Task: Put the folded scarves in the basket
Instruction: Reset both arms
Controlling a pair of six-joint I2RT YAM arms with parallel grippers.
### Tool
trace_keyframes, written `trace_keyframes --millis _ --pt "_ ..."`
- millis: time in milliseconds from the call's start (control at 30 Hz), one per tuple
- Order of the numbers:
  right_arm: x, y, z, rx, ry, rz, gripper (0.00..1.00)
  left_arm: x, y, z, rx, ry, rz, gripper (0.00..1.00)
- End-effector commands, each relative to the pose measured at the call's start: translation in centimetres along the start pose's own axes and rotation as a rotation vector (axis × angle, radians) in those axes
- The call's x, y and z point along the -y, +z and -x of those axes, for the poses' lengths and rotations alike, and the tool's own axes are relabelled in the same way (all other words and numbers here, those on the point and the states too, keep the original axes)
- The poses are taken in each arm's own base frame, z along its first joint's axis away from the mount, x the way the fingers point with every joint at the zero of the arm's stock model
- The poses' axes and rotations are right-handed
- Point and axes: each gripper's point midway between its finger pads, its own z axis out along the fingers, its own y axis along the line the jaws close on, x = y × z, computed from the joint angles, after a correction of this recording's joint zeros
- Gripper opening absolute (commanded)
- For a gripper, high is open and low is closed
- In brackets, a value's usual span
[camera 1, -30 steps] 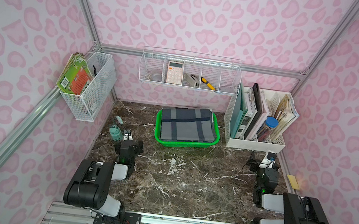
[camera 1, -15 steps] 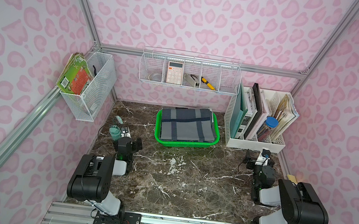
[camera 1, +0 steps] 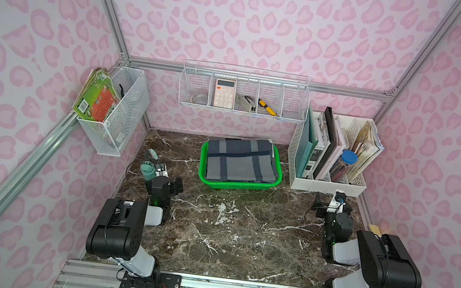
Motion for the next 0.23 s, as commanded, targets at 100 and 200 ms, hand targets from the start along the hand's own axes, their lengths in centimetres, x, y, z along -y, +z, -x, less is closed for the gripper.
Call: trace_keyframes --millis 100,200 --pt "0.07 0.17 0.61 0.022 -0.004 -0.007 1.0 0.06 0.05 0.55 0.019 -0.013 -0.004 0.99" --pt "0.1 0.07 0.64 0.025 -0.005 -0.007 1.0 0.1 0.05 0.64 0.022 -0.013 -0.005 0.99"
